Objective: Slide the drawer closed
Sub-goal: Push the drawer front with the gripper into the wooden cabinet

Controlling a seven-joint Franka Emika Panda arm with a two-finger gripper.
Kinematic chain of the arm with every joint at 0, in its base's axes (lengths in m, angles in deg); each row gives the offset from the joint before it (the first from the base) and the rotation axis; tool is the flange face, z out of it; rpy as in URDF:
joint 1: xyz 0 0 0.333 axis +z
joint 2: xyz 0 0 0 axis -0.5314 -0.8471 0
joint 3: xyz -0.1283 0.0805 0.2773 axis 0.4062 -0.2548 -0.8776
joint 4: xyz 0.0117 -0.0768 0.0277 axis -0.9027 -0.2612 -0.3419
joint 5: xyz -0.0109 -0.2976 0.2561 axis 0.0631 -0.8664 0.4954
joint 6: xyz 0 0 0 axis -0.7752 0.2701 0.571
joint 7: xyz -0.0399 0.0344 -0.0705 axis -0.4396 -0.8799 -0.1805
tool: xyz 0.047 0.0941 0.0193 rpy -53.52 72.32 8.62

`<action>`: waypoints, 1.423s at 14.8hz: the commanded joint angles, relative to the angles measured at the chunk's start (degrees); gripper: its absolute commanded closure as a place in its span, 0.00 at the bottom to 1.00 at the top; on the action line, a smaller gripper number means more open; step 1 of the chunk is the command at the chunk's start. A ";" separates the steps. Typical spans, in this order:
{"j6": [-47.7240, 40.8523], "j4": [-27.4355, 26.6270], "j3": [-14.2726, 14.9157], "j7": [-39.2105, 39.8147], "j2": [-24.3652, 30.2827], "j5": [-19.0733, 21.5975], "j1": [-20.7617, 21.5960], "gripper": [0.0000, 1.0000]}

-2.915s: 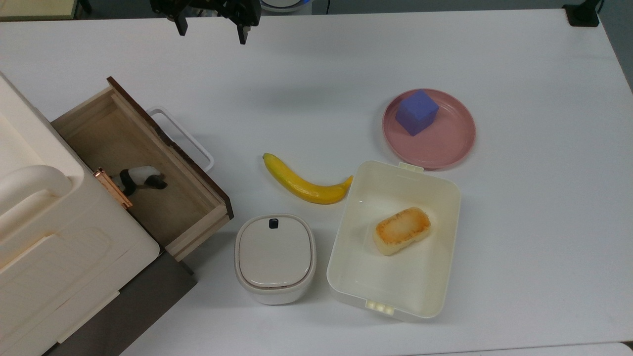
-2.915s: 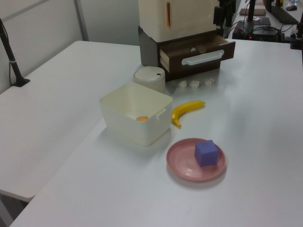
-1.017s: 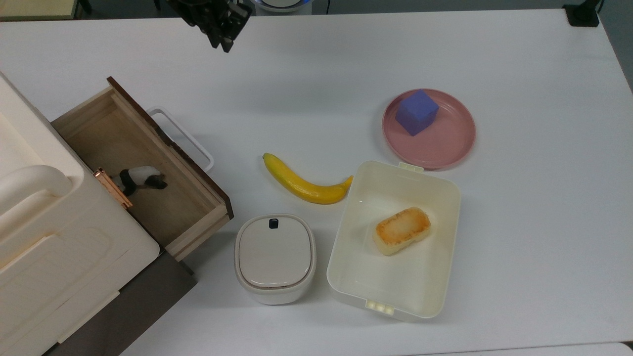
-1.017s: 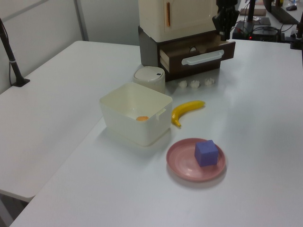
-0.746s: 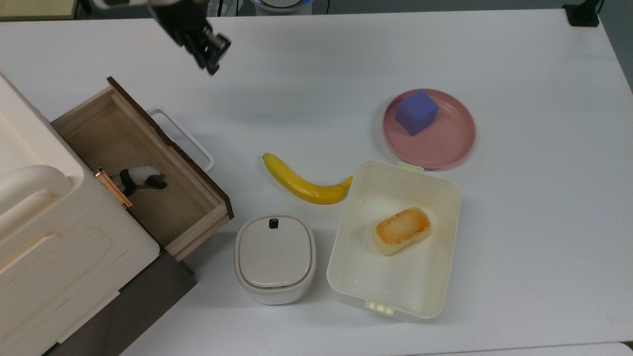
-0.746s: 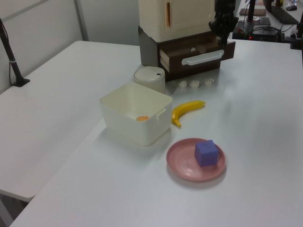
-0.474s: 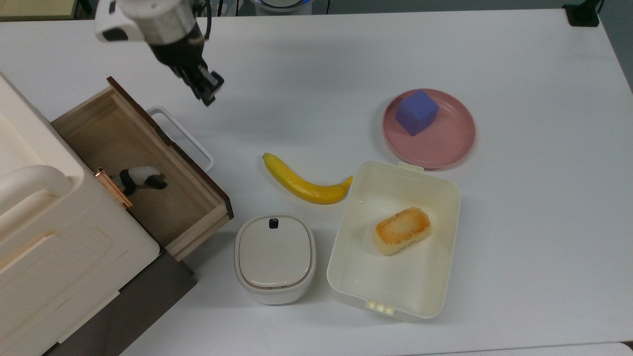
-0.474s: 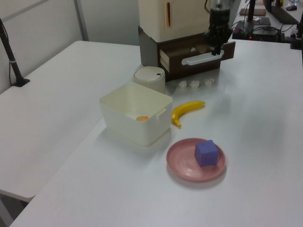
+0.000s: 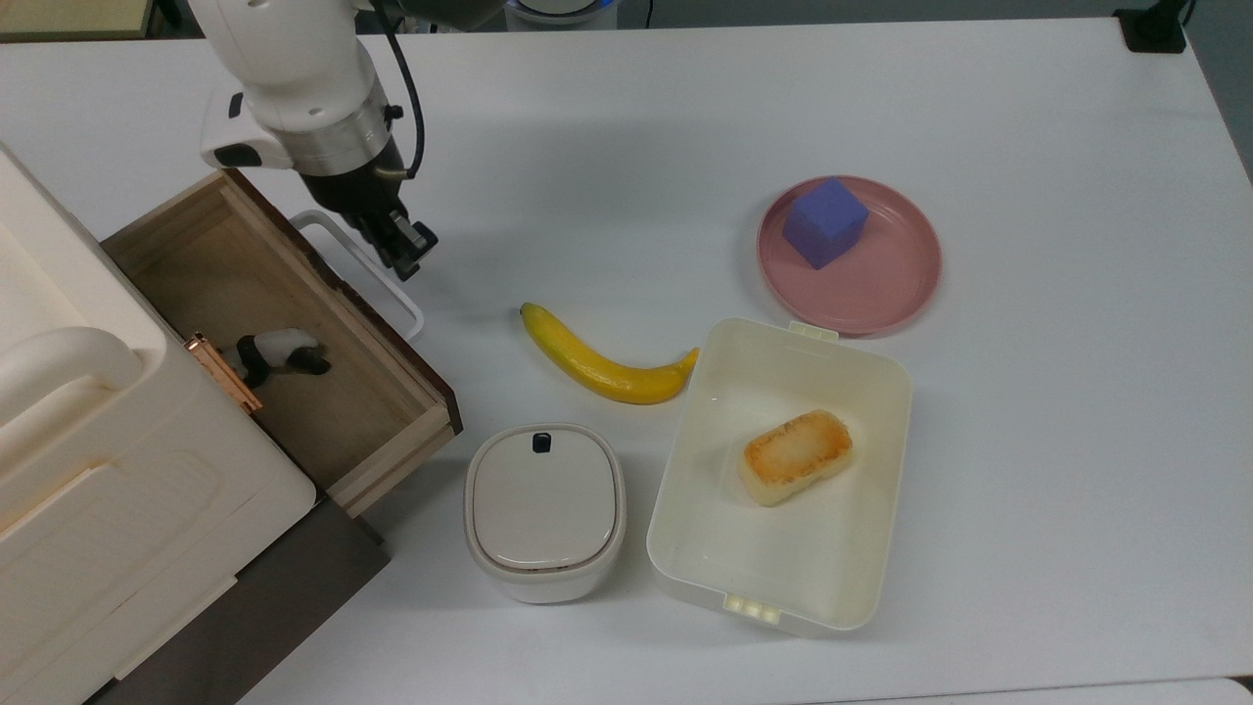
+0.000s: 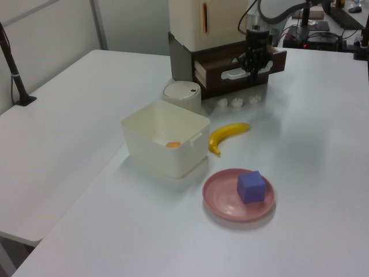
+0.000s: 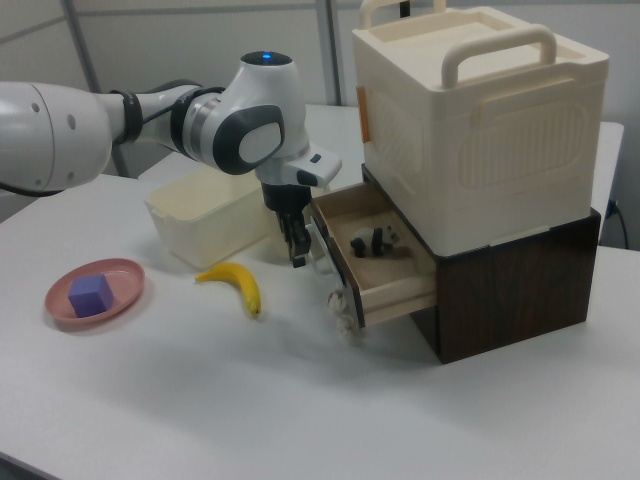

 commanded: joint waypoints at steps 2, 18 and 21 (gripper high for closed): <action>8.07 -0.30 0.15 -1.17 -0.02 -3.90 -1.67 0.79; 20.23 4.09 0.59 -1.17 -4.59 -10.06 -6.07 0.75; 18.22 3.74 0.59 1.11 -3.28 -10.32 -5.90 0.70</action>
